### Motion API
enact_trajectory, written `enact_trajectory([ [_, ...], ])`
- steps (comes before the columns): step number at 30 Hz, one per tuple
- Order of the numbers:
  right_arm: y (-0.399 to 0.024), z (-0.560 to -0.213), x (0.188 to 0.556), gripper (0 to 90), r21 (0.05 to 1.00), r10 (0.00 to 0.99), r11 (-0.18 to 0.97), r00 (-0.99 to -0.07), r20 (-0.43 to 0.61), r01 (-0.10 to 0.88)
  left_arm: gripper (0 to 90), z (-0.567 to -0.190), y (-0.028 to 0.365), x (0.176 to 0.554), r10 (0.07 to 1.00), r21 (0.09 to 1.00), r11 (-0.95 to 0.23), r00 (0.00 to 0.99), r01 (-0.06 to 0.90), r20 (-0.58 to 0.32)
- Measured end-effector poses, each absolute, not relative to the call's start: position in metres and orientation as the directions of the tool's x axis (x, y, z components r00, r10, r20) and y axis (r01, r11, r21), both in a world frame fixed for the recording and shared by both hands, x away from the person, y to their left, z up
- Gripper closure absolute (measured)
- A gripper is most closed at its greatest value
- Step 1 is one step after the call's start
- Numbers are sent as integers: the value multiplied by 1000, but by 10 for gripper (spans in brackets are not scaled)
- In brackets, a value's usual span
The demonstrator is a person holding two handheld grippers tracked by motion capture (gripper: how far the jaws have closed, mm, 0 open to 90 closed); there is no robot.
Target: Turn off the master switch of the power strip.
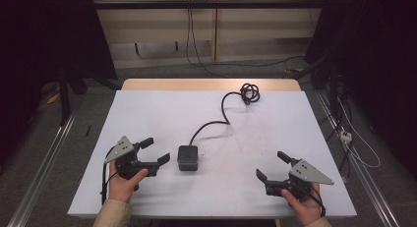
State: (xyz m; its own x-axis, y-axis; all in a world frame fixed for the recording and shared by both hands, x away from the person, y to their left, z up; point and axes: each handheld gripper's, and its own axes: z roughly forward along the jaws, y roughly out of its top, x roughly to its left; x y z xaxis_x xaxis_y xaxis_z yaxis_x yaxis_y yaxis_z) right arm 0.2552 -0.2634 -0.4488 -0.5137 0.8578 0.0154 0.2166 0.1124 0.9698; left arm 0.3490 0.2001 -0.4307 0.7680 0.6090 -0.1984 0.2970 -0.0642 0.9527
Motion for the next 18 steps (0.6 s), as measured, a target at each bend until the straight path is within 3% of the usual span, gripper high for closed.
enact_trajectory([
  [18,-263,-449,255,43,970,858,111,-514,17,218,225,-430,192,352,568,950,-98,800,297,-192],
])
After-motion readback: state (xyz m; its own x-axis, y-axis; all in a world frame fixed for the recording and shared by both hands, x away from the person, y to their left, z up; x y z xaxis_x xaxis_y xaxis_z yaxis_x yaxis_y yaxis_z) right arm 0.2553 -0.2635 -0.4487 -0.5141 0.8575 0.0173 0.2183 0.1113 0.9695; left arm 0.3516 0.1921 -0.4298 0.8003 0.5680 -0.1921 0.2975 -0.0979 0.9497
